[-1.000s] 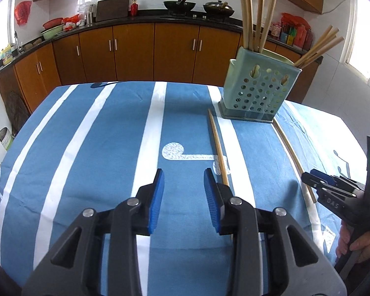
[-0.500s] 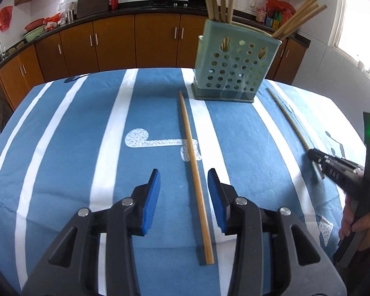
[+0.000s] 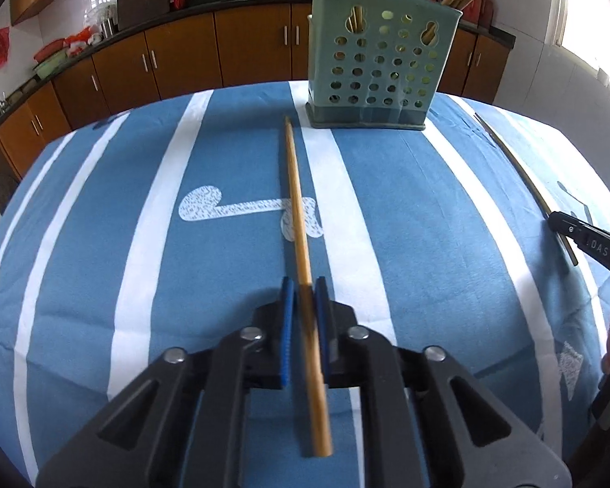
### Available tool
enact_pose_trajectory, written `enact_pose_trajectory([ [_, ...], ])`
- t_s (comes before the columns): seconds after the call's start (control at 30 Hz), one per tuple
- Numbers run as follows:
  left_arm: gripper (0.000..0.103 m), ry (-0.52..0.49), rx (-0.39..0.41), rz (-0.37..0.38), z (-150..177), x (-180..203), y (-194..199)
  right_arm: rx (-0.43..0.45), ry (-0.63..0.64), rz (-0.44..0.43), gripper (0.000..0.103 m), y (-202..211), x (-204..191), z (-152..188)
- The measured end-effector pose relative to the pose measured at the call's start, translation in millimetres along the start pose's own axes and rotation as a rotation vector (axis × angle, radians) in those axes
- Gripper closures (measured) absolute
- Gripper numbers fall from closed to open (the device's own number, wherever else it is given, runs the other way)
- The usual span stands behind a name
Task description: Organize utensils
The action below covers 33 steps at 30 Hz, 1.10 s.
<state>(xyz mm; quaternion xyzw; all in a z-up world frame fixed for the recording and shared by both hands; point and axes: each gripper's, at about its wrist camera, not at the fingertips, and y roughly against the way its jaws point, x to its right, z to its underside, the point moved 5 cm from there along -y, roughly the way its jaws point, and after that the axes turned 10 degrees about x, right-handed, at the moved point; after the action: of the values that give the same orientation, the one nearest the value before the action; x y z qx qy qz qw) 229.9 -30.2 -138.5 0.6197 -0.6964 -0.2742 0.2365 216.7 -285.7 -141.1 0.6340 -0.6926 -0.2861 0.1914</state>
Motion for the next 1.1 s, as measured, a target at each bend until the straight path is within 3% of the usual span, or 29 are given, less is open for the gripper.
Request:
enact_pose_trajectory([
  [0.4, 0.095, 0.095, 0.005, -0.109, -22.5, -62.7, -20.9, 0.004, 0.093, -0.069, 0.095, 4.1, -28.2, 6.2],
  [0.57, 0.092, 0.093, 0.023, -0.113, -23.2, -66.3, -22.2, 0.003, 0.097, -0.073, 0.095, 3.3, -28.2, 5.5],
  [0.7, 0.08, 0.096, 0.023, -0.11, -22.7, -65.1, -22.2, 0.003, 0.102, -0.069, 0.095, 3.3, -27.6, 5.4],
  [1.1, 0.077, 0.112, 0.024, -0.097, -22.4, -65.3, -21.9, 0.003, 0.103, -0.067, 0.094, 3.2, -28.2, 5.9],
])
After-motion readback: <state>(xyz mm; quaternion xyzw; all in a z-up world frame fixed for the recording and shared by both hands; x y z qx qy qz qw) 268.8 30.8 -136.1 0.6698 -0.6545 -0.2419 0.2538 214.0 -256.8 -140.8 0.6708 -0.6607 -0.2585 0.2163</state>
